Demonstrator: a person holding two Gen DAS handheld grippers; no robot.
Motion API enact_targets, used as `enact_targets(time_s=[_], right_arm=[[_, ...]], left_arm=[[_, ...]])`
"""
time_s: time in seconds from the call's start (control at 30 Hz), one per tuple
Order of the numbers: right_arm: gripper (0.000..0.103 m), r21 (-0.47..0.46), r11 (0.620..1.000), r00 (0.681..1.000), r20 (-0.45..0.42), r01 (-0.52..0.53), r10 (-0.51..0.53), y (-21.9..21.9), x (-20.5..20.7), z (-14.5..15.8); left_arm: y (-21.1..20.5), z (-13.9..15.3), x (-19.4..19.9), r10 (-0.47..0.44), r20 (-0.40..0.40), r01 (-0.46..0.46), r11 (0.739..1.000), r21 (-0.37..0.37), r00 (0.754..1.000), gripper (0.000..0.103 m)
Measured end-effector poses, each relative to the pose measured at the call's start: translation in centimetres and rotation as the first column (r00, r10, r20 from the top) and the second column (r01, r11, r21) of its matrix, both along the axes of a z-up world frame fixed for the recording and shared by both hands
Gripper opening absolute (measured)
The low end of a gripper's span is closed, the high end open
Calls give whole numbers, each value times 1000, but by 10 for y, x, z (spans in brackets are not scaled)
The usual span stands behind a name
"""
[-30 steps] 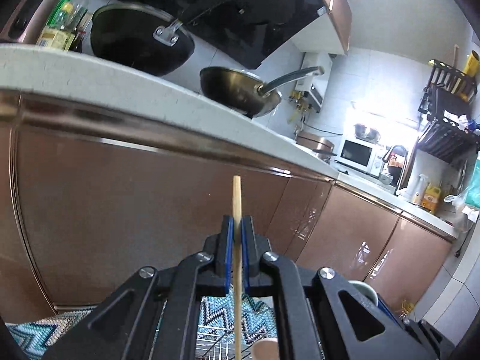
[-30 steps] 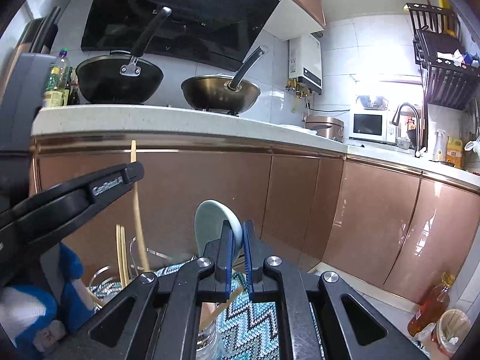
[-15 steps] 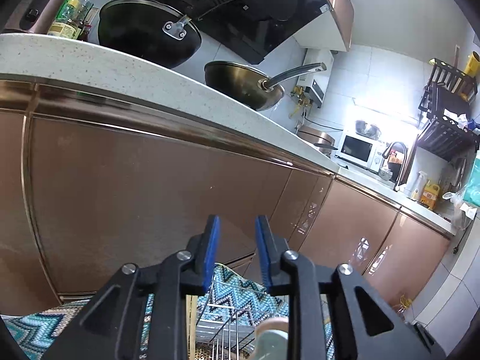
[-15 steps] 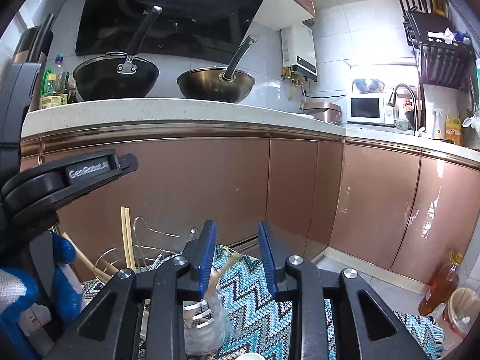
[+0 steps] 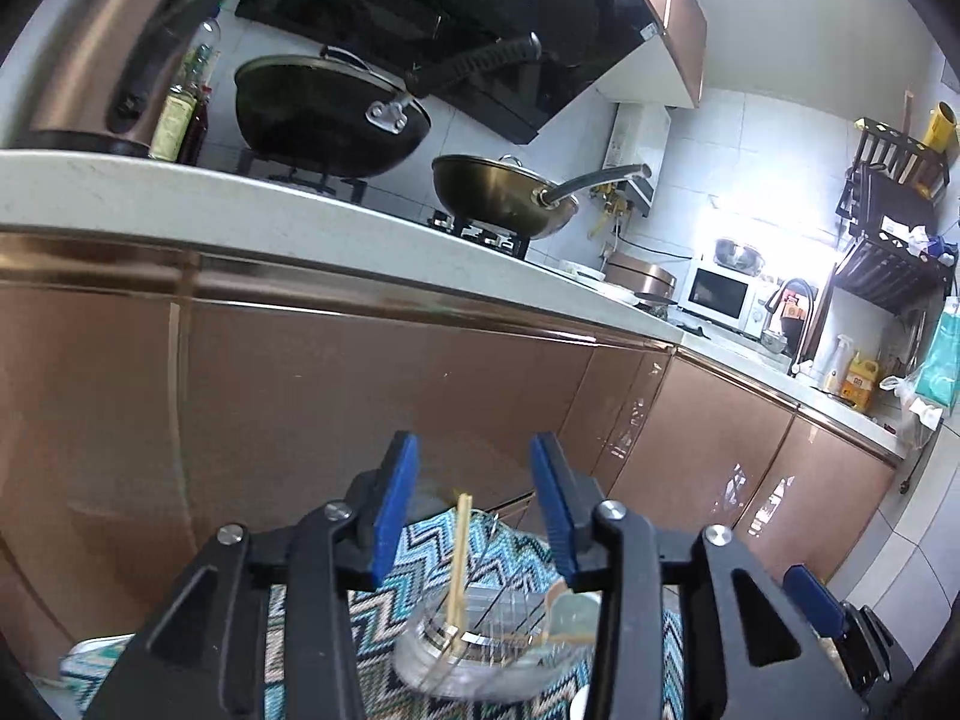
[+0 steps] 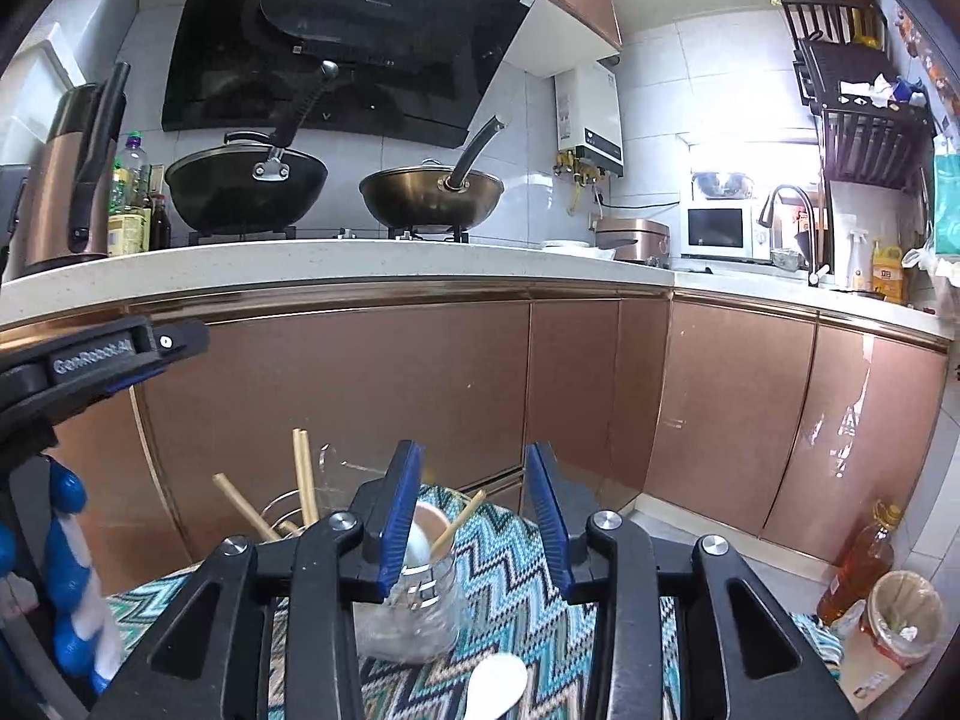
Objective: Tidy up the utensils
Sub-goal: 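Open both tools to release the utensils and pull back, then grasp the last white spoon with the right tool while the left tool grasps the last chopstick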
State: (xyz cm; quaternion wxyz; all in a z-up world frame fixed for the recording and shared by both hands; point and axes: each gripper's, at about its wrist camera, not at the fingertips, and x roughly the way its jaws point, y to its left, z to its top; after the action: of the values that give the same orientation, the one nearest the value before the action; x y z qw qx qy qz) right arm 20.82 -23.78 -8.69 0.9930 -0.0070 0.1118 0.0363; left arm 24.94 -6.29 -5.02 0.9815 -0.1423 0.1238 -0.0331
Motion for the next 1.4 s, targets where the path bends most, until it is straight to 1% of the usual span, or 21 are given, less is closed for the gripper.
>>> enact_targets(time_s=[0.17,0.27,0.37,0.43,0.53,0.67,0.83,0.97,1.0,1.1,1.23,1.4], right_arm=[[35,-2,1000,1000,-28,11,-12,-3,-31,4],[36,-7,999,998,-51,34,-34,-10,-52,2],[38,11,998,996,-71,58,-57,-20,-69,2],[42,17,997,994,-77,78,-77,-26,-82,3],[43,17,995,991,-88,100,-98,-31,-98,3],[43,35,994,990,-100,105,-101,-32,-114,4],[43,35,994,989,-116,100,-96,-25,-130,6],[43,32,996,989,-118,89,-85,-19,-146,8],[43,32,996,990,-119,87,-82,-18,-149,9],[44,25,996,990,-117,82,-79,-14,-156,14],[47,19,997,990,-115,81,-79,-13,-160,17],[47,17,996,988,-130,82,-80,-13,-160,14]], left_arm=[[21,7,-40,15,-29,-14,1000,19,999,43],[37,7,-61,23,-72,-21,999,30,997,43],[53,5,-82,42,-97,-39,999,34,994,43],[64,3,-98,50,-102,-46,998,41,994,43],[77,3,-114,62,-117,-56,997,52,991,43],[90,3,-133,64,-137,-61,998,31,988,43],[93,2,-160,41,-145,-39,999,20,989,43],[95,0,-174,21,-166,-20,1000,7,986,43],[95,1,-172,17,-172,-16,1000,7,985,43],[96,-4,-180,1,-192,-2,1000,-4,981,43],[97,-13,-179,-12,-226,10,1000,-9,974,43],[102,-25,-171,-10,-267,6,1000,-19,964,43]])
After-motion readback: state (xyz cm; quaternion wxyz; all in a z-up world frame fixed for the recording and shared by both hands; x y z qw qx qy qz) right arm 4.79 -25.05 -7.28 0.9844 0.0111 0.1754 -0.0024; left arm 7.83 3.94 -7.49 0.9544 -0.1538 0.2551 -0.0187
